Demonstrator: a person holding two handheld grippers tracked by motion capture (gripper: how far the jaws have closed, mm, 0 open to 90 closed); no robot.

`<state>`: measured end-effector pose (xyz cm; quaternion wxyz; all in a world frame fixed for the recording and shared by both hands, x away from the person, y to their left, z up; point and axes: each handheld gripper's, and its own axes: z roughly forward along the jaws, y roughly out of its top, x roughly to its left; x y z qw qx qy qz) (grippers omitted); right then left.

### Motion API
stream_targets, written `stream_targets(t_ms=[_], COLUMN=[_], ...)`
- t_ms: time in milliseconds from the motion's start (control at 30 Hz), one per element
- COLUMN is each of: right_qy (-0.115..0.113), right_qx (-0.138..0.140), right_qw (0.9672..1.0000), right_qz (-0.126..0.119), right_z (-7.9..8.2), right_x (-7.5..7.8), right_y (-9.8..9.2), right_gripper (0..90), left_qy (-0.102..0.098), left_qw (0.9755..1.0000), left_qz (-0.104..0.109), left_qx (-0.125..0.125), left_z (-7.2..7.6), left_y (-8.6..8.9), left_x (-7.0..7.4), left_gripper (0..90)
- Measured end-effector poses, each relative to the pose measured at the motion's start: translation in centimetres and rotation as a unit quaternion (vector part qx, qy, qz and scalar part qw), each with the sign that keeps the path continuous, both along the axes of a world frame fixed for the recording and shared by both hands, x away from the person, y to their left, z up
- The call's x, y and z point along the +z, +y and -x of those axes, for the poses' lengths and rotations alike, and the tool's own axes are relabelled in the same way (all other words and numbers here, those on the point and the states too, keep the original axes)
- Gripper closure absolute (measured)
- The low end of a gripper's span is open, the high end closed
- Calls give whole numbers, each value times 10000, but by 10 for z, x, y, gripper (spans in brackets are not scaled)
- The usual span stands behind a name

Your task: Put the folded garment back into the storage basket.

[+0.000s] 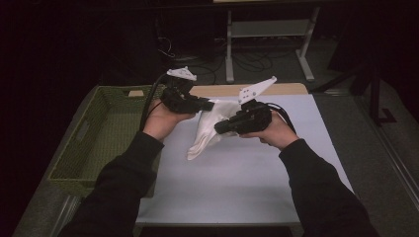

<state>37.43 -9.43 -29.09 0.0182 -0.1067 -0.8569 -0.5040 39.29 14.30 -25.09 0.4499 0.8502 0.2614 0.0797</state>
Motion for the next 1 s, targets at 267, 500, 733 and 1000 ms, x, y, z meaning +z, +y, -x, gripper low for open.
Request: stream_targets(t_ms=[267, 500, 733, 1000], right_qy=[-12, 6, -27, -93], right_qx=[136, 212, 309, 412], right_qw=[9999, 9998, 9995, 9991], right_qz=[-15, 55, 49, 59], right_z=[-5, -10, -16, -23], right_x=[8, 10, 15, 22], right_y=[25, 46, 69, 95], right_gripper=[849, 850, 852, 852], left_qy=[-65, -57, -19, -48], left_qw=[9996, 9990, 9985, 9976], left_qz=[255, 431, 529, 602], left_qx=[-30, 41, 144, 348], left_z=[2, 1, -1, -3], left_y=[30, 52, 77, 108], left_x=[1, -1, 1, 5], left_gripper=[790, 790, 790, 790])
